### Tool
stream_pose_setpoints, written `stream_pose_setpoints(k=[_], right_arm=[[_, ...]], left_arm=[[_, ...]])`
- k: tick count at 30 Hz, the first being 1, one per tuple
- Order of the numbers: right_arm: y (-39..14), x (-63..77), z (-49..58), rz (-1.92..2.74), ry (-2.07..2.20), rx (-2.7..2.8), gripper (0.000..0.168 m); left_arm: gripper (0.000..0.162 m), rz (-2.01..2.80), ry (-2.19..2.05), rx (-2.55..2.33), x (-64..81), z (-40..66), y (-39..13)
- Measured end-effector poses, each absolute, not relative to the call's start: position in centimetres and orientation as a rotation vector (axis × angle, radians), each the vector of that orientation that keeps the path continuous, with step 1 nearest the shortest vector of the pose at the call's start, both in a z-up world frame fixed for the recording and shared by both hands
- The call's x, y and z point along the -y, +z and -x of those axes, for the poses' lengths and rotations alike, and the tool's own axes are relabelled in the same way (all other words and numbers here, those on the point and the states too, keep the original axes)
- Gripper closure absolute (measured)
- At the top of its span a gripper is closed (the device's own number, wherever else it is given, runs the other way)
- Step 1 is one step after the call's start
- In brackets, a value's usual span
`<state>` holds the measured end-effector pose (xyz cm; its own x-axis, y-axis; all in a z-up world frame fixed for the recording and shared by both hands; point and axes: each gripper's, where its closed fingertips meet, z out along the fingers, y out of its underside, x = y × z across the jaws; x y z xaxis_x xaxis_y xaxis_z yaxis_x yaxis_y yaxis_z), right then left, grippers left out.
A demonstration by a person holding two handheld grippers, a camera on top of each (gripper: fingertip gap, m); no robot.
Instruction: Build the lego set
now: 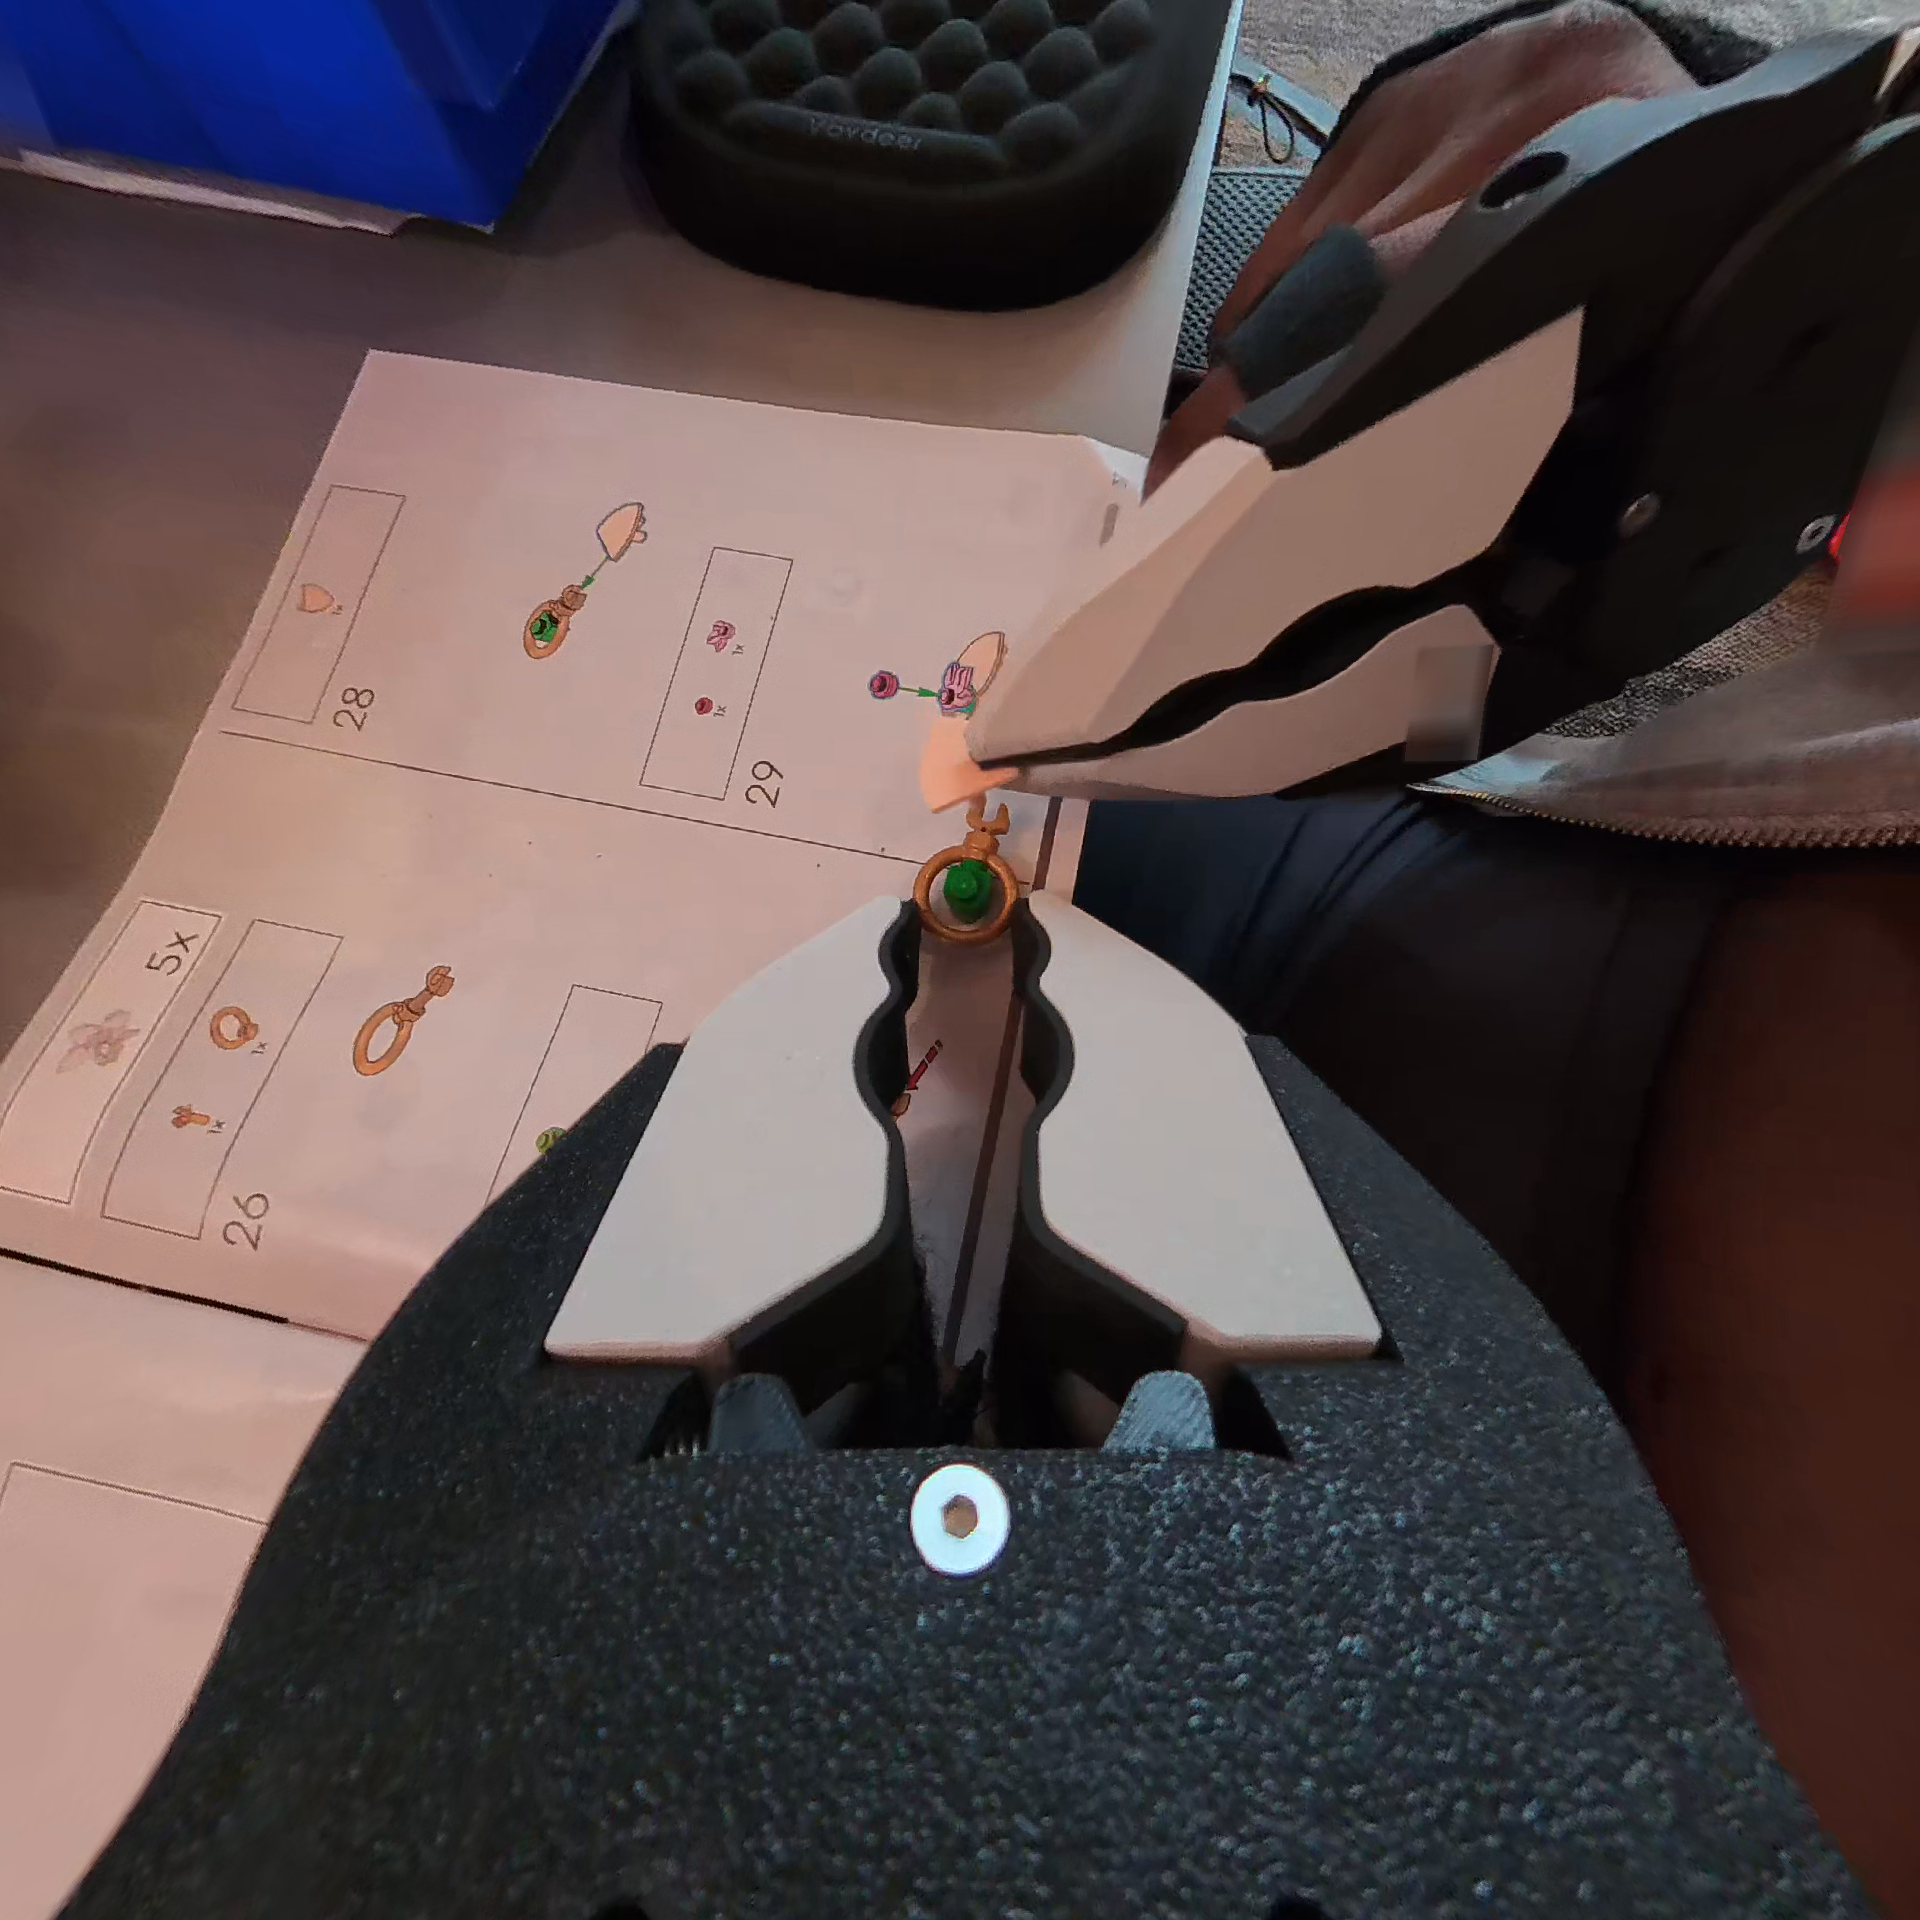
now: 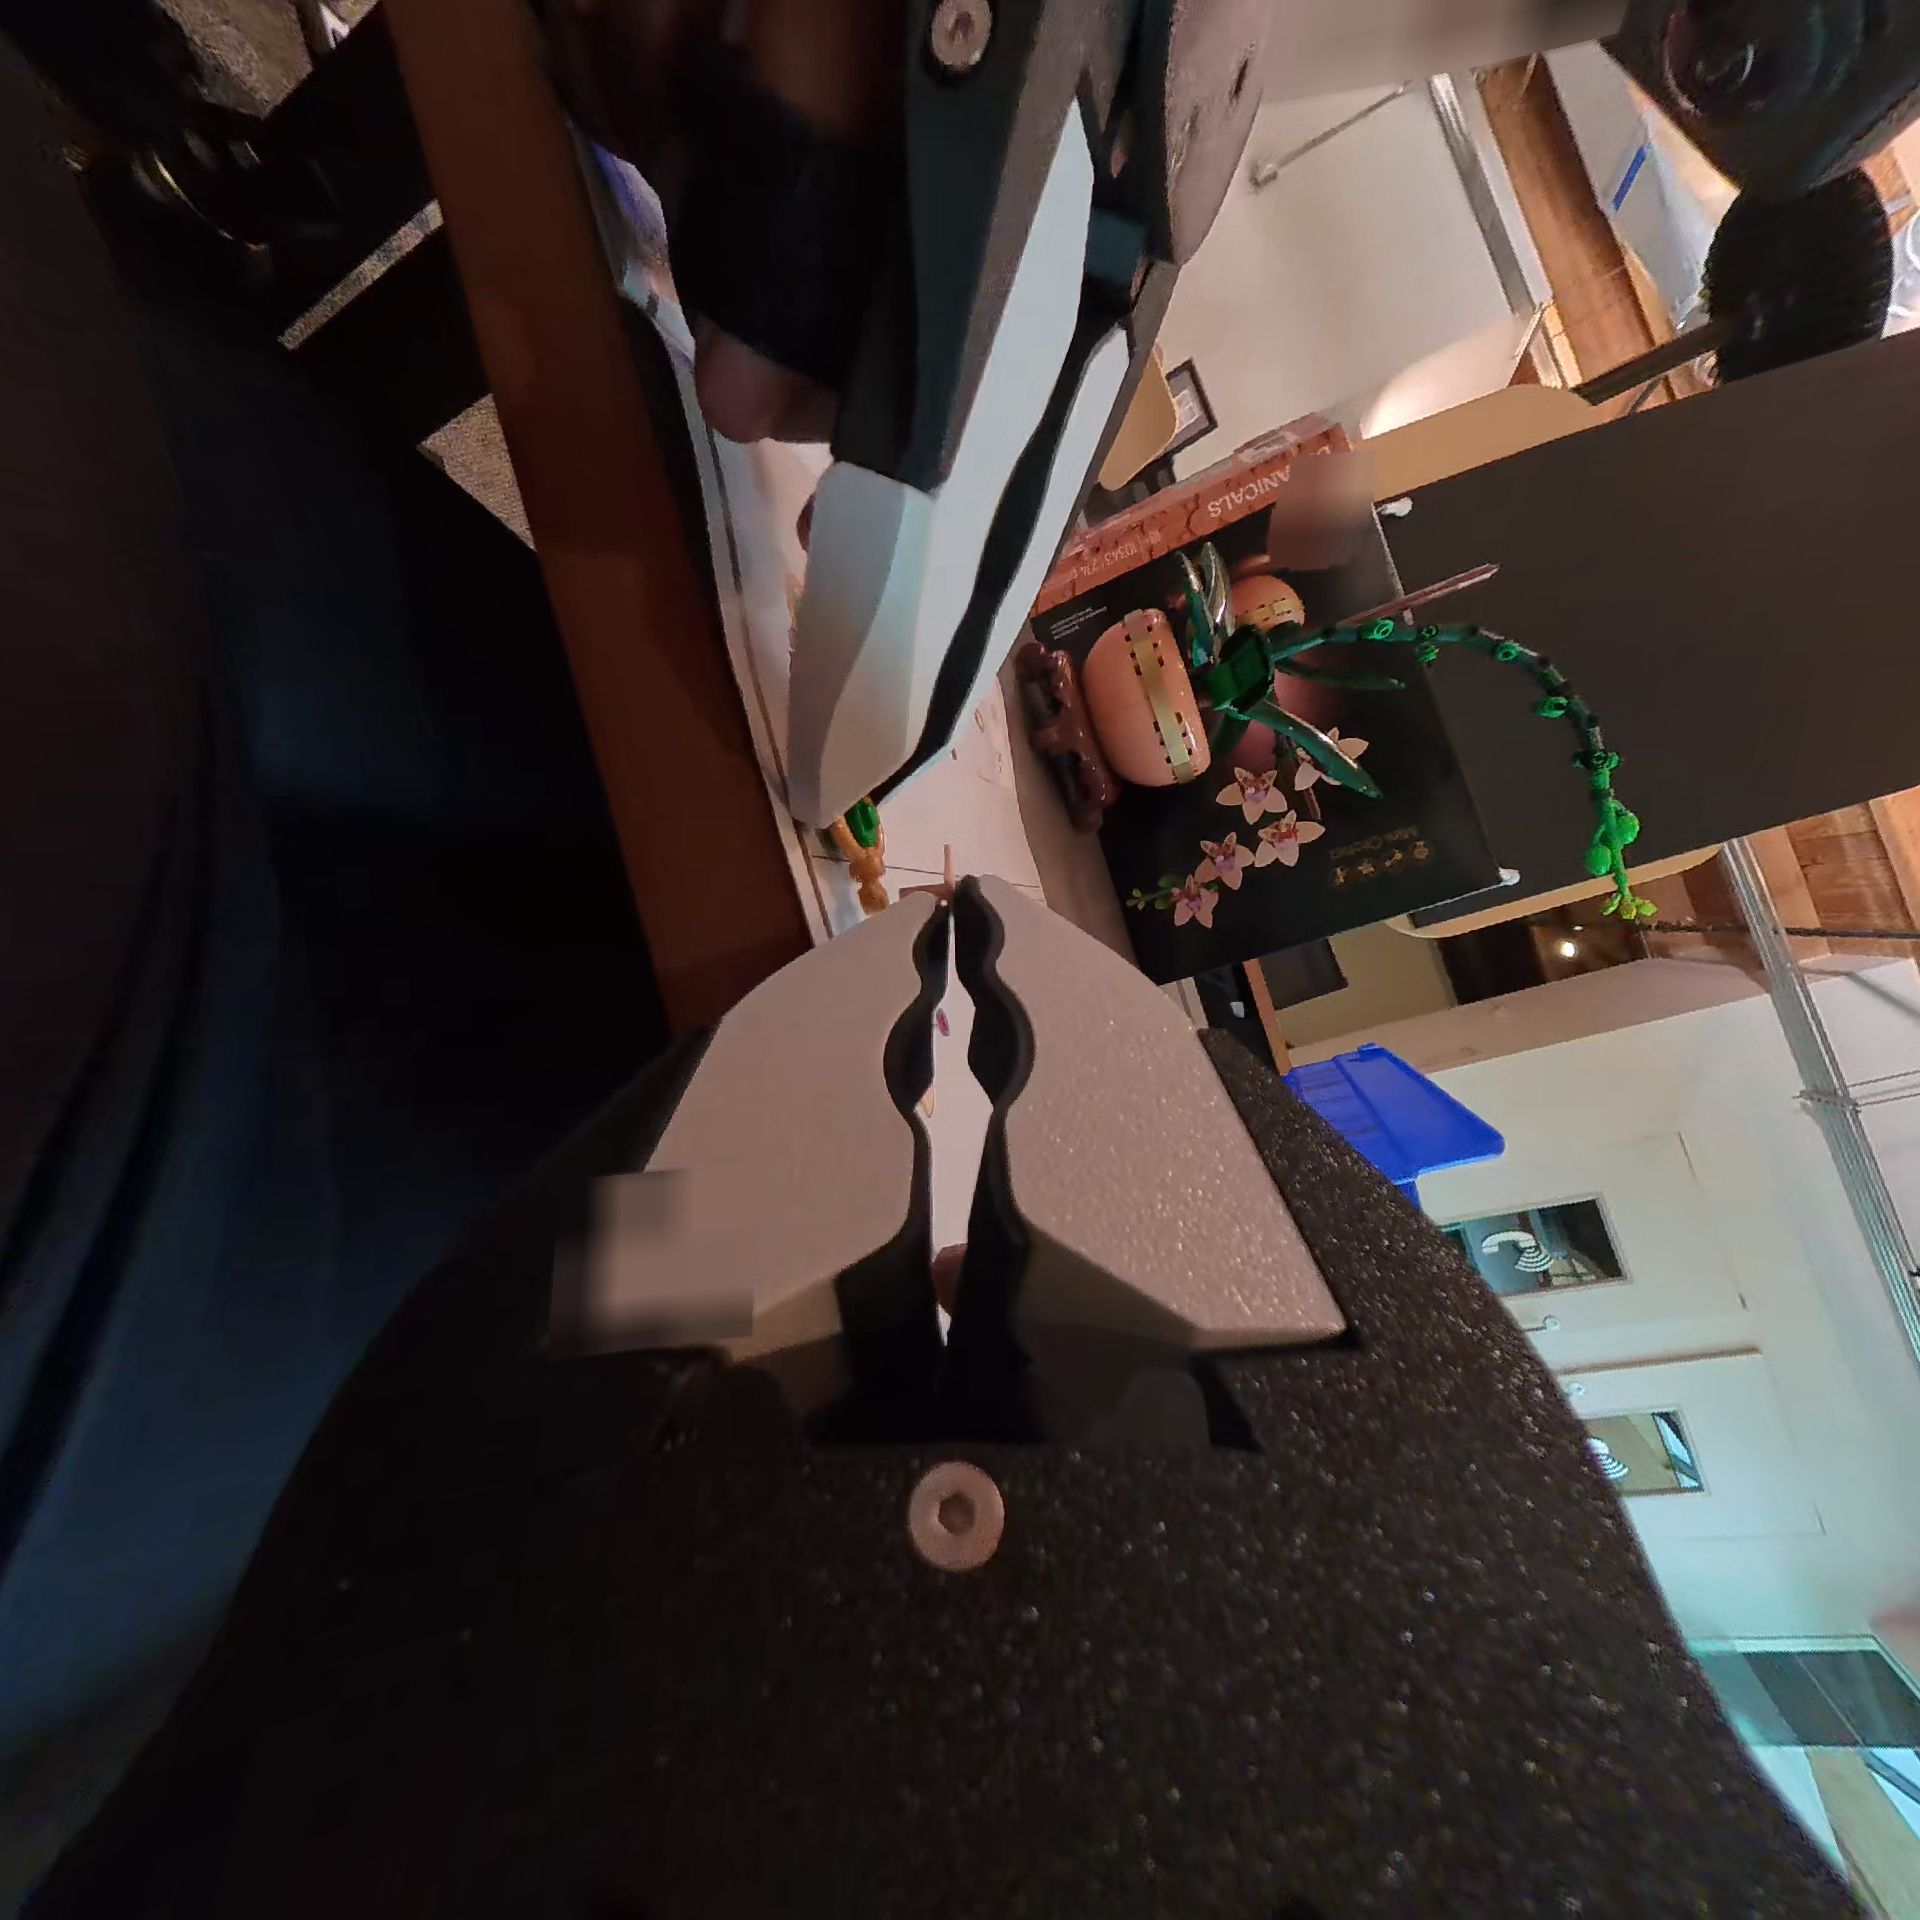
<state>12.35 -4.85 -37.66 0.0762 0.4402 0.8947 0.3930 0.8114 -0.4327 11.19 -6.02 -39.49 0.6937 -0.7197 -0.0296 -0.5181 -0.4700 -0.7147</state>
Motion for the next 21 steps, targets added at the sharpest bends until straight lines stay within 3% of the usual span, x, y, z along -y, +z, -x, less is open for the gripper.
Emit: stream_pose_setpoints(k=[1, 21], right_arm=[[-37.64, 4.87, -12.45, 0.681, 0.04, 1.527, 0.167], [-38.09, 4.95, -12.13, 0.648, -0.062, 1.636, 0.167]], left_arm=[[0.145, 2.181, -0.358, -0.928, 6.03, -11.18, -39.49], [0.145, 2.203, -0.316, -0.902, 6.06, -11.12, -39.49]])
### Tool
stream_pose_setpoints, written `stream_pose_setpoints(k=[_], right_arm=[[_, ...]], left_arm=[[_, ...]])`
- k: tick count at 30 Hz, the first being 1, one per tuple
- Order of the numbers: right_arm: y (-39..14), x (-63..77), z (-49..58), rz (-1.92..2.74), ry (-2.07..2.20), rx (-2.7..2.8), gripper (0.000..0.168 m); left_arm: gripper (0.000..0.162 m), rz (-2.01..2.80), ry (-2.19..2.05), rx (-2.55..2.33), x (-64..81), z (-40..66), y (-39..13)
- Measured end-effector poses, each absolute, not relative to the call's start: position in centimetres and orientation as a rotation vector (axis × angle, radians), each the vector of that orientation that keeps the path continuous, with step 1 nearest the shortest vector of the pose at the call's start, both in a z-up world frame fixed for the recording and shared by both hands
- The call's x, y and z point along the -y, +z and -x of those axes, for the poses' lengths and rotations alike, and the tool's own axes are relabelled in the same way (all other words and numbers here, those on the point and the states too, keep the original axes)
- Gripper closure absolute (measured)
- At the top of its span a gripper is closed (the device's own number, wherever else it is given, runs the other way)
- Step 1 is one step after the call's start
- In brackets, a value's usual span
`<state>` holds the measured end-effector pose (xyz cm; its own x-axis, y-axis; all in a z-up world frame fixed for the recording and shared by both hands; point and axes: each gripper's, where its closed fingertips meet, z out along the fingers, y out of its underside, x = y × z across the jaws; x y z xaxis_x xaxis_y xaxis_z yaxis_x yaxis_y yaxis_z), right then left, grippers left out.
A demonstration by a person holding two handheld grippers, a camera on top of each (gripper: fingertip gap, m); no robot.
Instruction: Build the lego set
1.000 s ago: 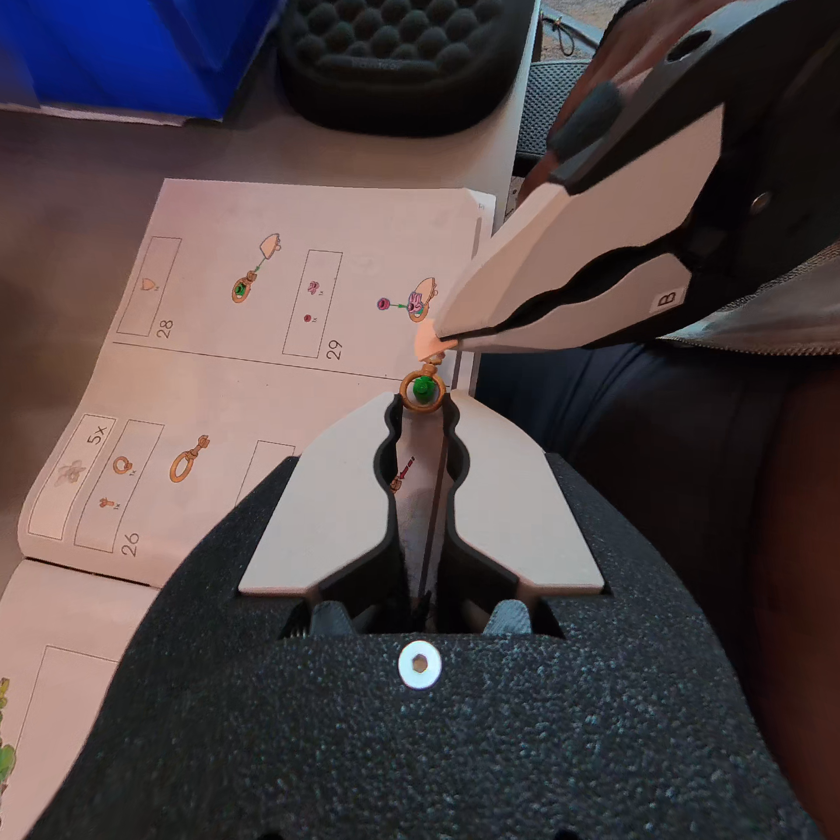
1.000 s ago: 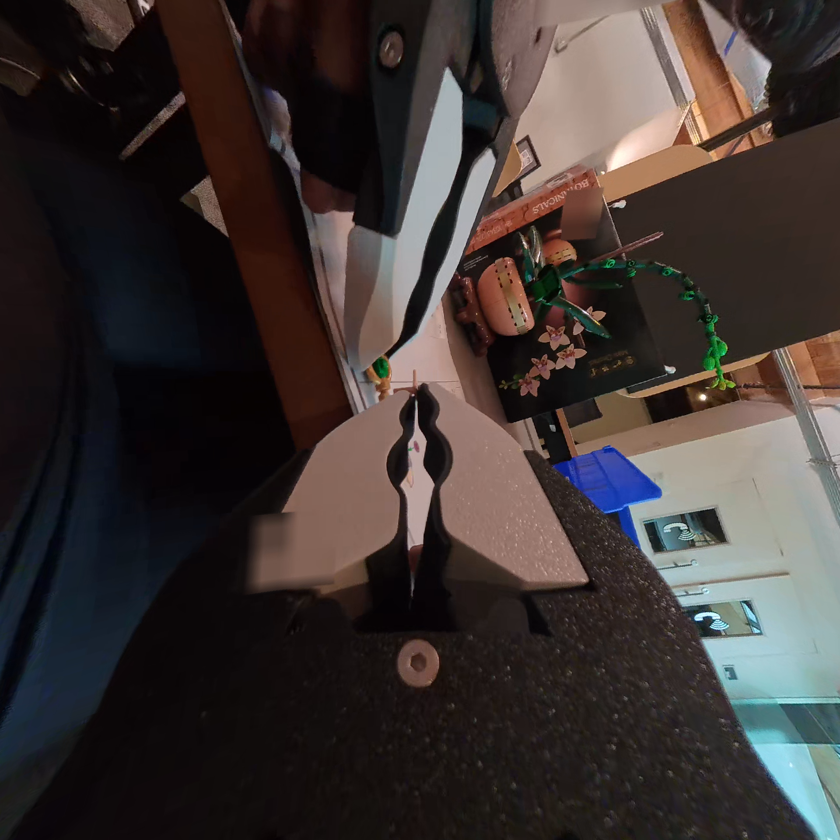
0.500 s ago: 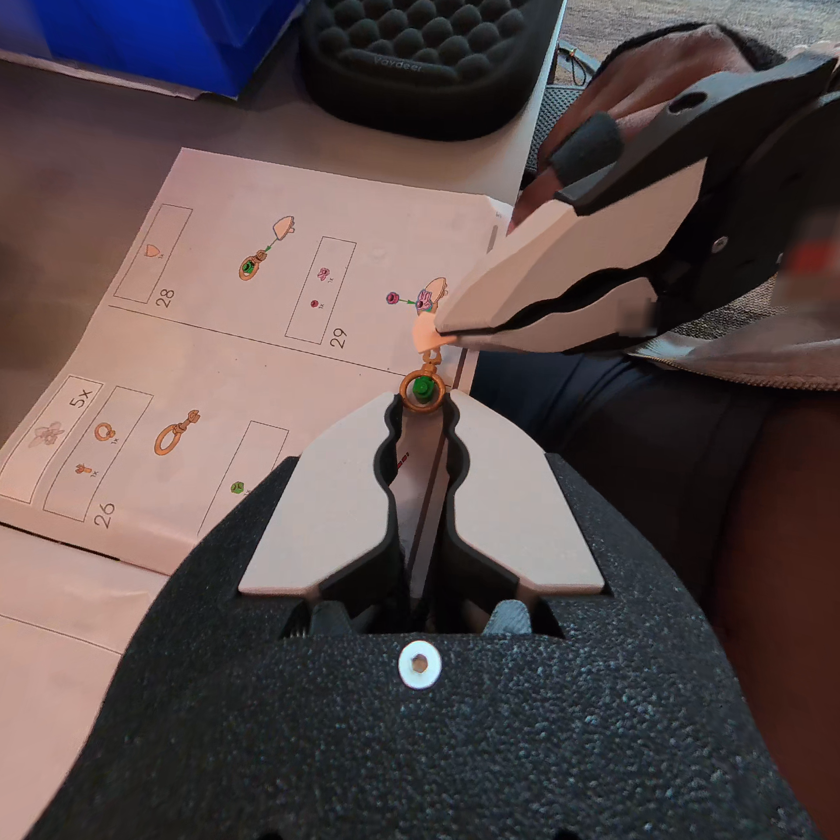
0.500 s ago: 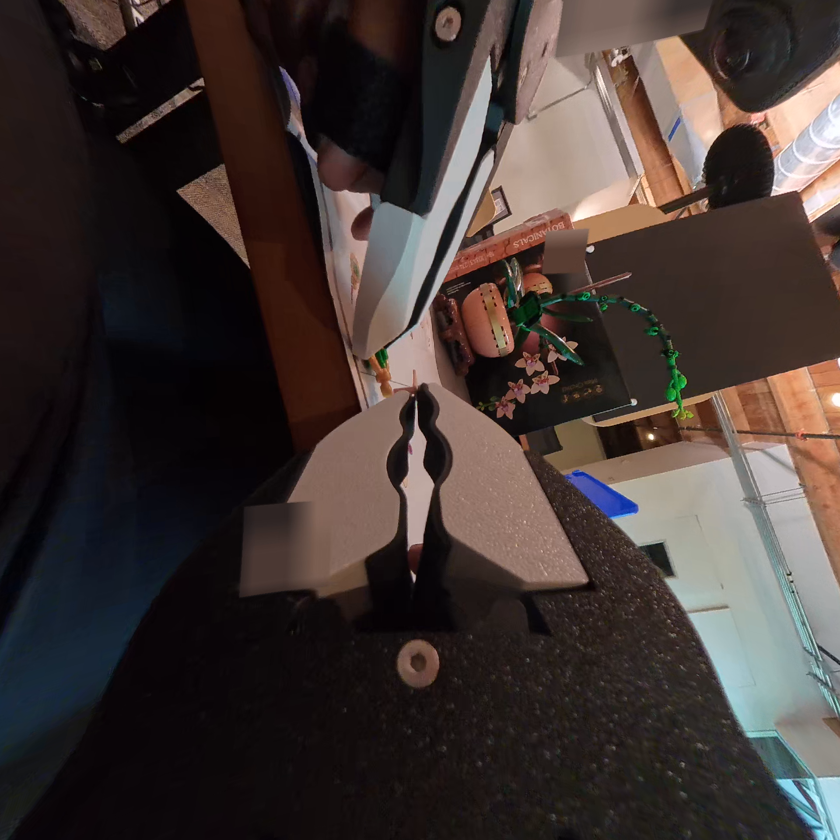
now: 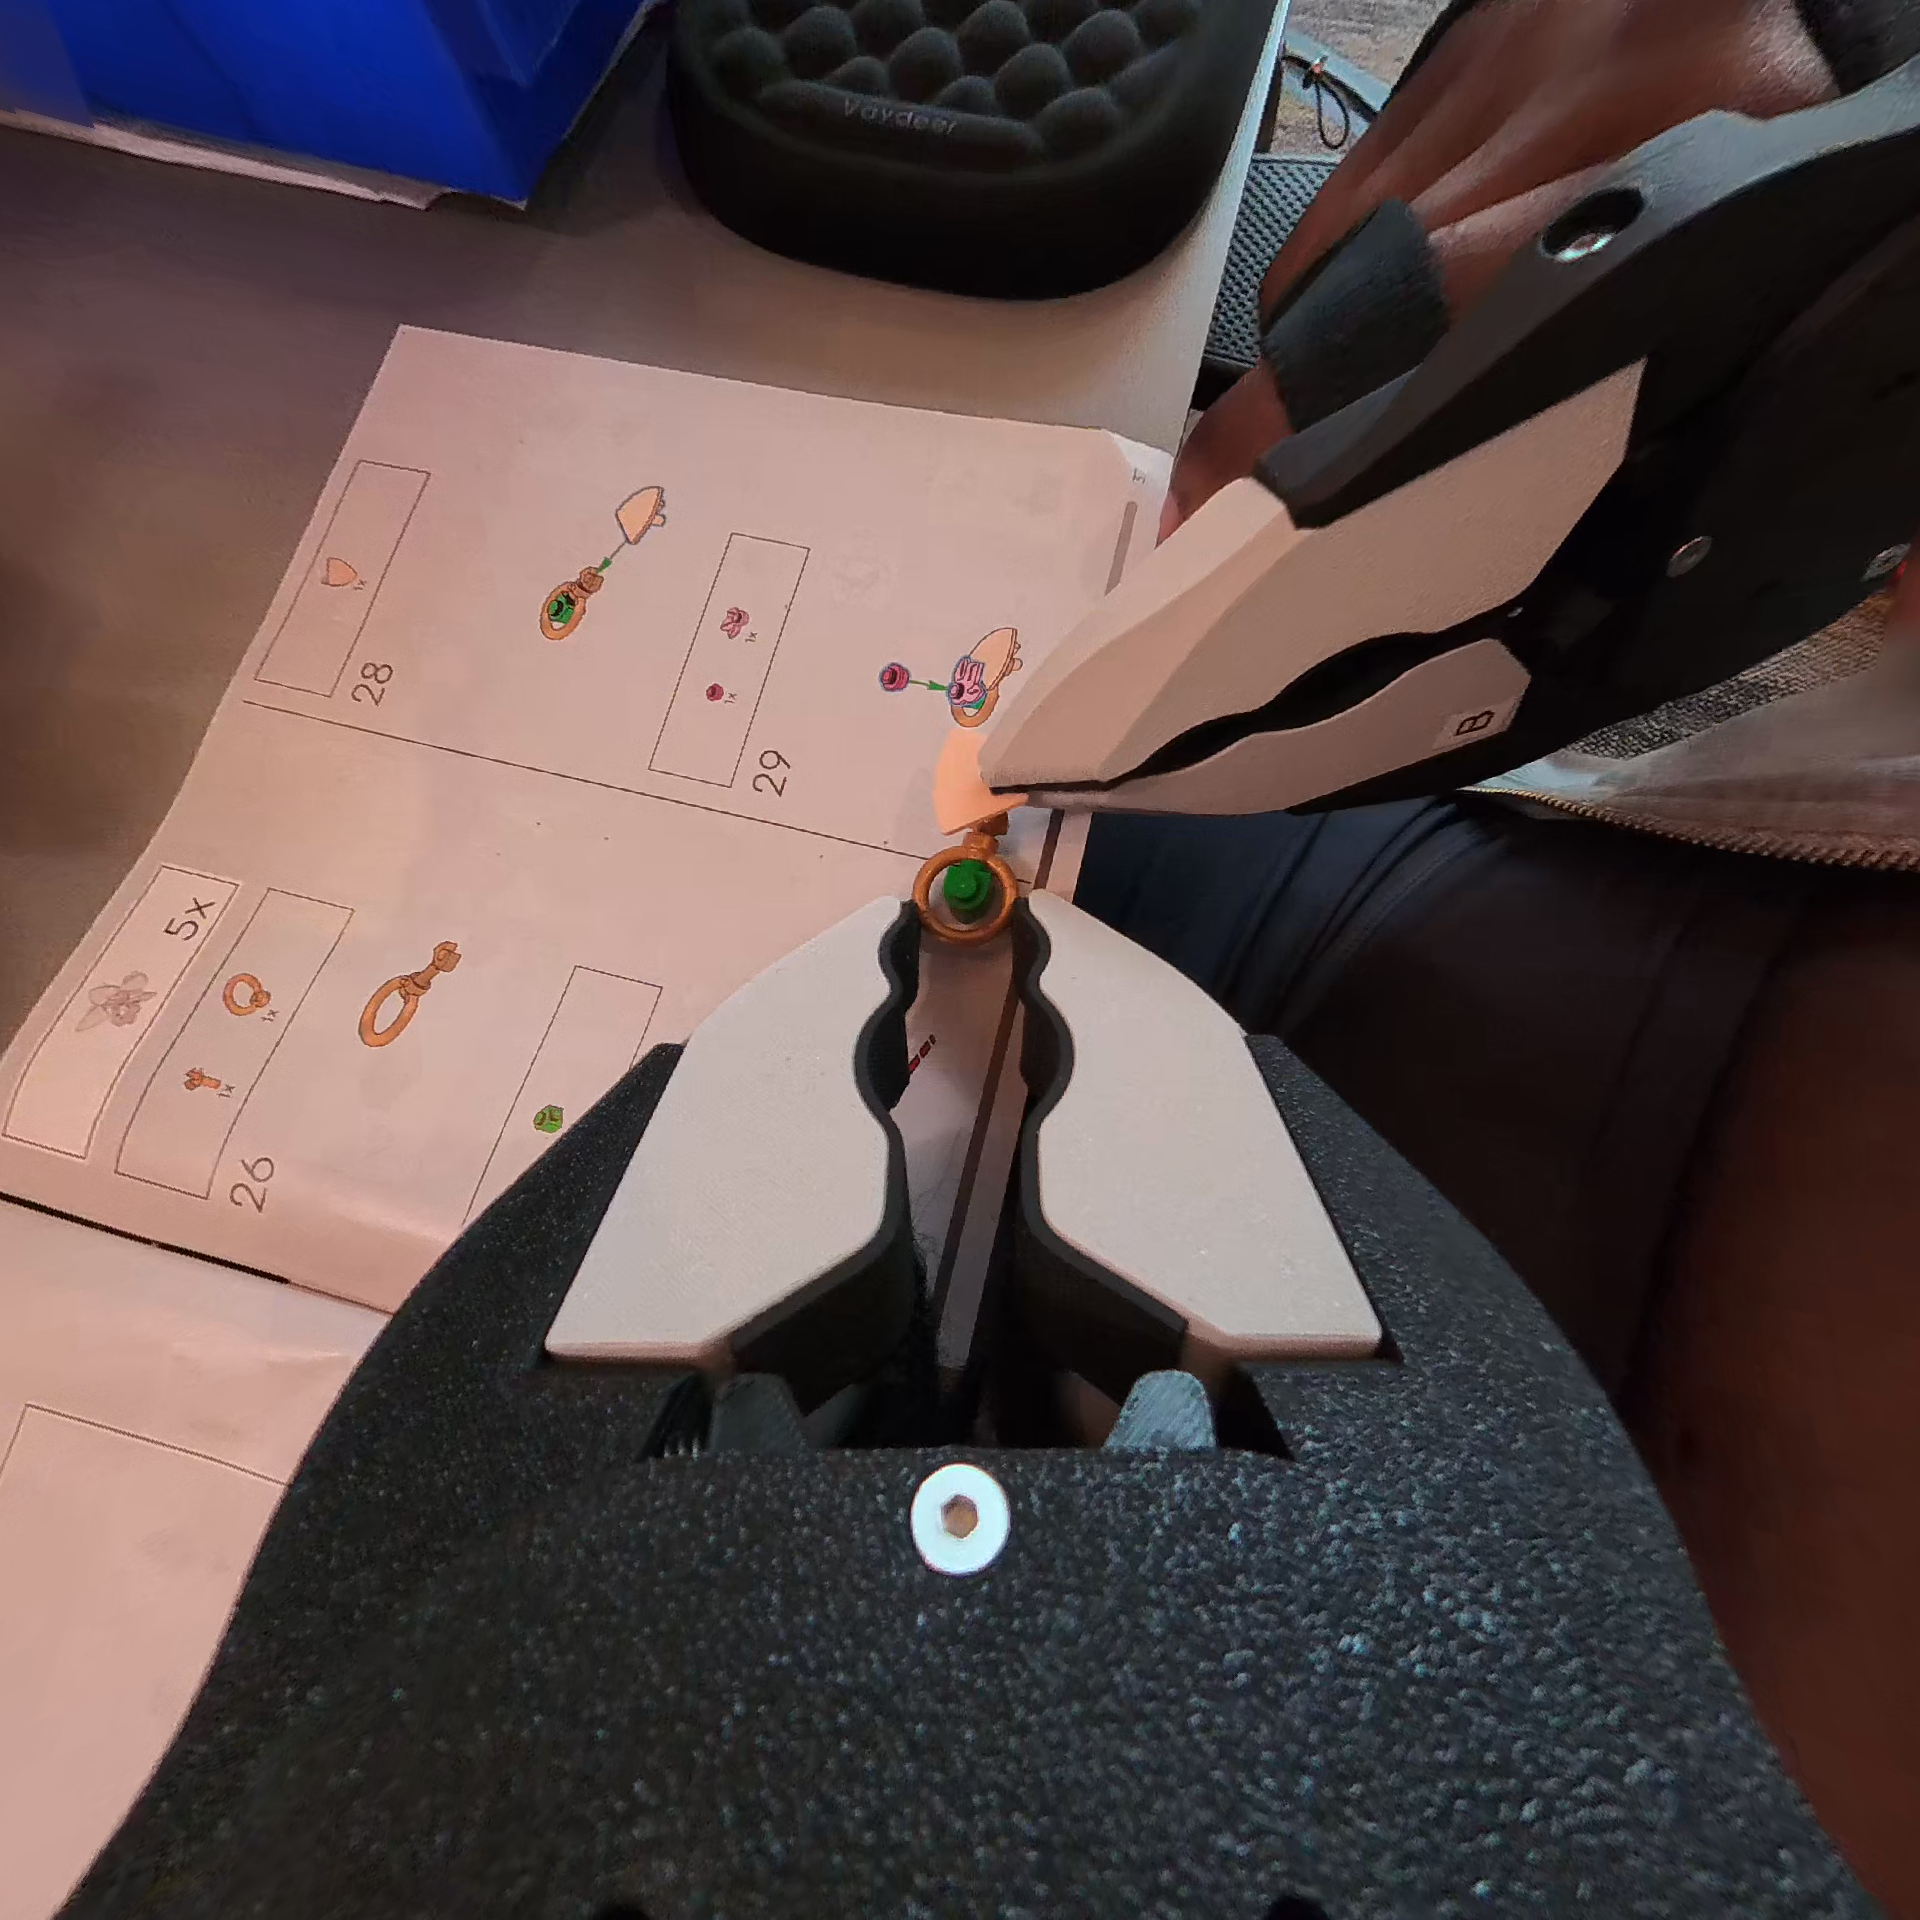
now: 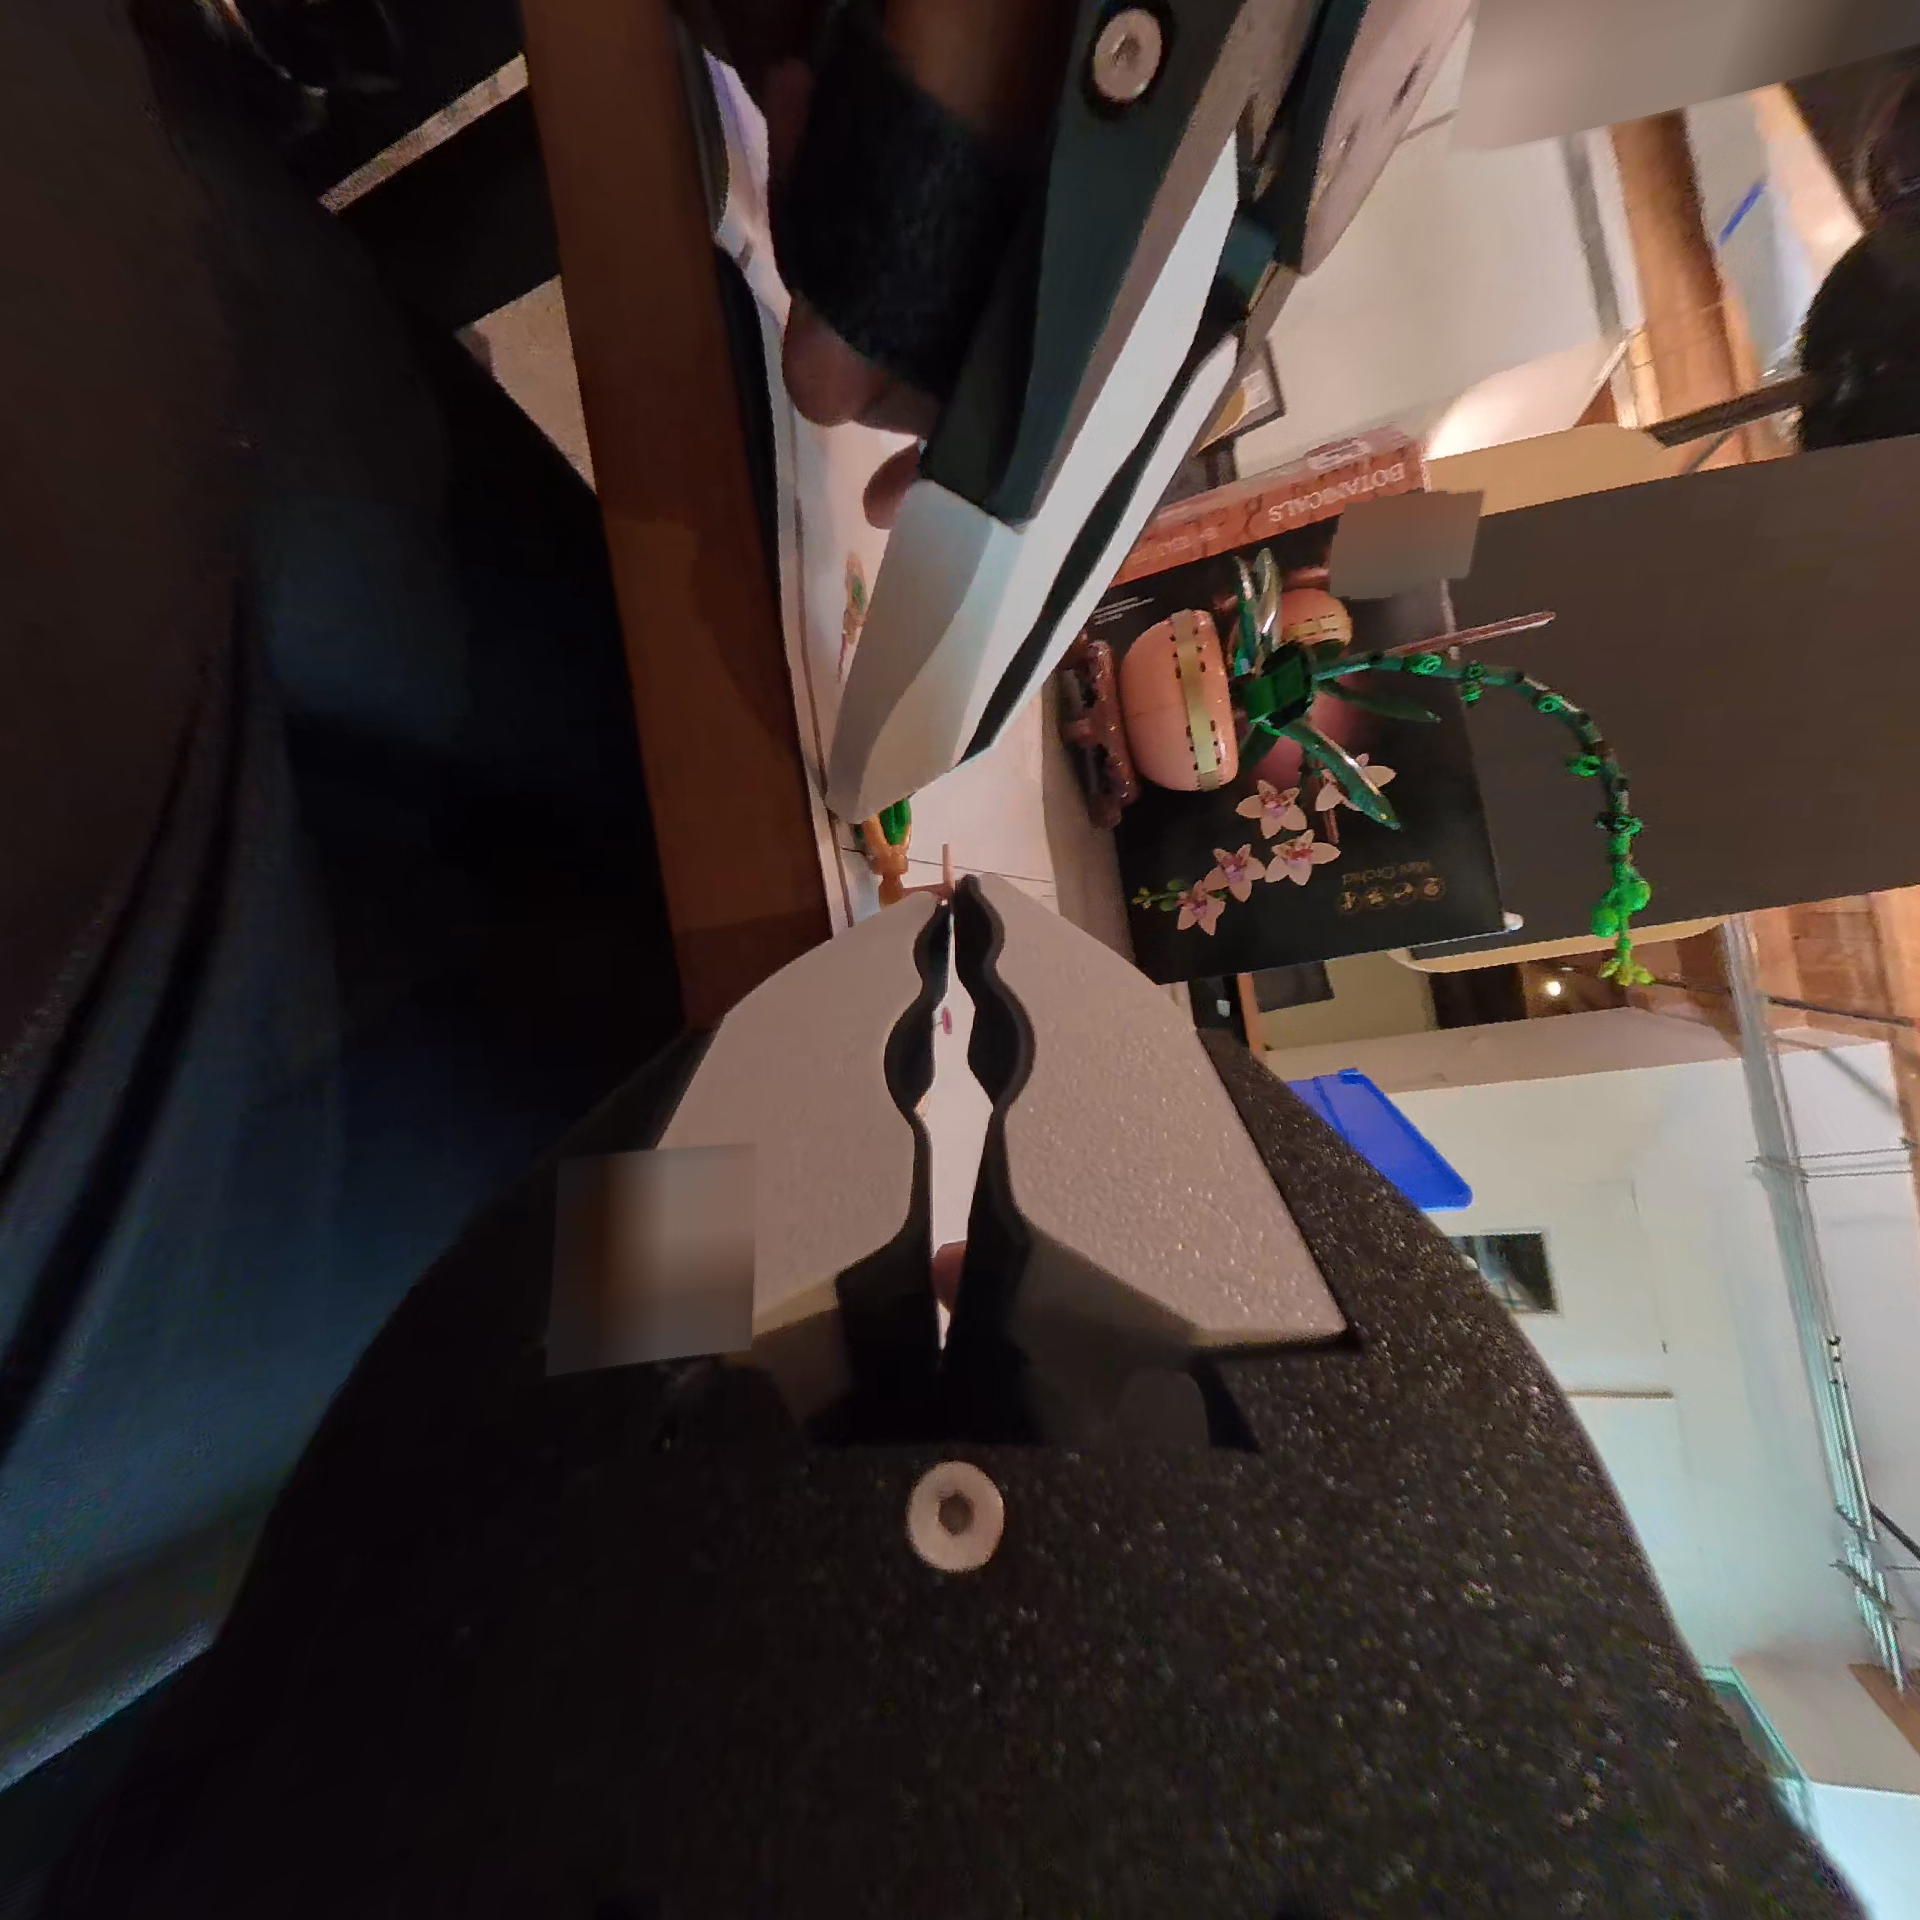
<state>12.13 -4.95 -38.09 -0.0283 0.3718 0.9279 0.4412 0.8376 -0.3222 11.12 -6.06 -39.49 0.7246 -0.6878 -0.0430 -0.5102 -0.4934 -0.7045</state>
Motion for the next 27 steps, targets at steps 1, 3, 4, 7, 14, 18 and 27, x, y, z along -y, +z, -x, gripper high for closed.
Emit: stream_pose_setpoints(k=[1, 3, 4, 7, 14, 18, 27], right_arm=[[-38.15, 4.96, -12.17, 0.651, -0.07, 1.651, 0.167], [-38.21, 4.99, -12.2, 0.649, -0.084, 1.669, 0.167], [-38.23, 4.97, -12.19, 0.651, -0.091, 1.676, 0.167], [-38.26, 4.81, -12.1, 0.673, -0.118, 1.691, 0.167], [-38.29, 4.76, -11.96, 0.635, -0.195, 1.727, 0.167], [-38.39, 4.69, -12.01, 0.652, -0.231, 1.753, 0.167], [-38.64, 5.19, -11.81, 0.67, -0.31, 1.814, 0.168]], left_arm=[[0.145, 2.204, -0.312, -0.905, 6.06, -11.11, -39.49], [0.145, 2.205, -0.314, -0.903, 6.05, -11.12, -39.49], [0.145, 2.204, -0.316, -0.902, 6.06, -11.12, -39.48], [0.145, 2.204, -0.316, -0.897, 6.06, -11.11, -39.48], [0.145, 2.207, -0.317, -0.891, 6.06, -11.11, -39.49], [0.145, 2.211, -0.308, -0.887, 6.06, -11.11, -39.48], [0.146, 2.203, -0.315, -0.867, 6.07, -11.21, -39.49]])
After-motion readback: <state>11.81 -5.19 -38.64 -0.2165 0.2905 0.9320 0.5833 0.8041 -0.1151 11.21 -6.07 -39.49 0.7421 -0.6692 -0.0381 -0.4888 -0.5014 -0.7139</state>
